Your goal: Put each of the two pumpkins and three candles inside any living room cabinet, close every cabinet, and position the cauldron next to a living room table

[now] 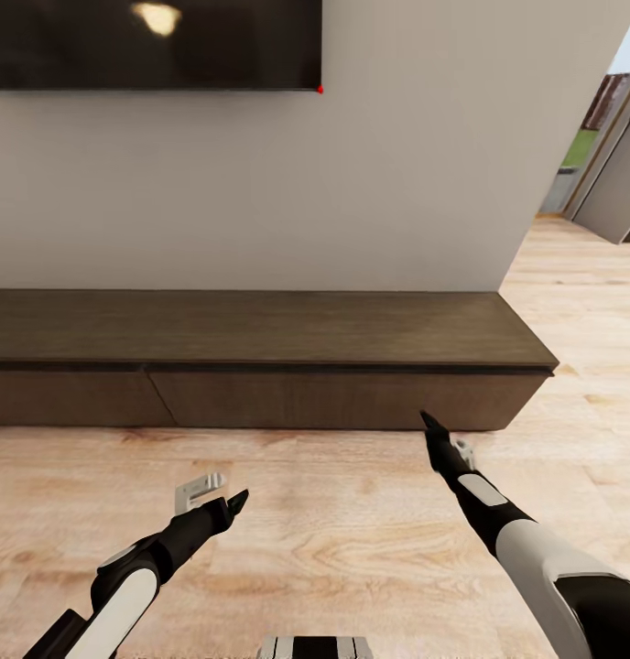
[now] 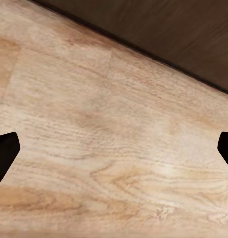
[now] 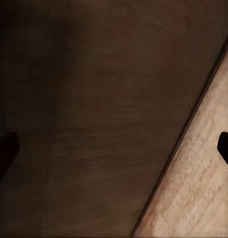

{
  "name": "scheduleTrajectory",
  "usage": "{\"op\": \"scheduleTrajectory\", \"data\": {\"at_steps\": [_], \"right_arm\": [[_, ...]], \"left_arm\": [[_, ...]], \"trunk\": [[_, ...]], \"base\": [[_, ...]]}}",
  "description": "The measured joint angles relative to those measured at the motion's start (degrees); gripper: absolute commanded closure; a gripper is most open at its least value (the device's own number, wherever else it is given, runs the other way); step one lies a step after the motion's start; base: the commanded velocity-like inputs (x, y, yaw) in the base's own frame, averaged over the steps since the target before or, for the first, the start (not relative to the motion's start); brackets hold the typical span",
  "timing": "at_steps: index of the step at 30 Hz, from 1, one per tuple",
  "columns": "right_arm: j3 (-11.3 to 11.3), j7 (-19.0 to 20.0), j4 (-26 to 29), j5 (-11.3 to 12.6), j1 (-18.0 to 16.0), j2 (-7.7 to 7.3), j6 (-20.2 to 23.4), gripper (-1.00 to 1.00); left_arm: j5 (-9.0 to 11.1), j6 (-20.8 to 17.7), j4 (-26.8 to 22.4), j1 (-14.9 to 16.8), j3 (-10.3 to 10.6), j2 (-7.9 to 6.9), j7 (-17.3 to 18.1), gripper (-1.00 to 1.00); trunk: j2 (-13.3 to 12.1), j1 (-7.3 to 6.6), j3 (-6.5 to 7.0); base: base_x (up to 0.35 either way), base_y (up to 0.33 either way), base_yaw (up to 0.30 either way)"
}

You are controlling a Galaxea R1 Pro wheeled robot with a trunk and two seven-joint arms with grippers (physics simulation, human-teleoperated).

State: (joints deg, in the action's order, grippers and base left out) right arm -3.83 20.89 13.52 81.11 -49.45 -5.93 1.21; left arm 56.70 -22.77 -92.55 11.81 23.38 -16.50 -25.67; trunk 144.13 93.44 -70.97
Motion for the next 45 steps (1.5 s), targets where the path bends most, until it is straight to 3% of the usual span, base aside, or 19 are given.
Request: {"op": "scheduleTrajectory", "data": {"at_steps": [6, 10, 27, 35, 45], "right_arm": [[-0.2, 5.2, -0.1, -0.5, 0.0, -0.25, 0.2, -1.00], [-0.2, 6.2, -0.1, -0.5, 0.0, -0.26, 0.2, -1.00], [-0.4, 7.3, 0.0, -0.8, 0.0, -0.24, 0.2, -1.00], [-0.4, 7.7, 2.2, -2.5, 0.0, -0.30, 0.3, -1.00], [-0.4, 7.6, 2.1, -2.7, 0.0, -0.34, 0.3, -1.00]], "left_arm": [[0.0, 0.0, 0.0, 0.0, 0.0, 0.02, 0.0, -1.00], [0.0, 0.0, 0.0, 0.0, 0.0, 0.00, 0.0, -1.00], [0.0, 0.0, 0.1, 0.0, 0.0, -0.07, 0.0, -1.00], [0.0, 0.0, 0.1, 0.0, 0.0, -0.07, 0.0, -1.00], [0.0, 0.0, 0.1, 0.0, 0.1, -0.07, 0.0, -1.00]], "trunk": [[0.0, 0.07, -0.67], [0.0, 0.07, -0.67], [0.0, 0.07, -0.67], [0.0, 0.06, -0.67], [0.0, 0.07, -0.67]], "base": [[0.000, 0.000, 0.000], [0.000, 0.000, 0.000], [0.000, 0.000, 0.000], [0.062, 0.000, 0.000], [0.063, 0.000, 0.000]]}}
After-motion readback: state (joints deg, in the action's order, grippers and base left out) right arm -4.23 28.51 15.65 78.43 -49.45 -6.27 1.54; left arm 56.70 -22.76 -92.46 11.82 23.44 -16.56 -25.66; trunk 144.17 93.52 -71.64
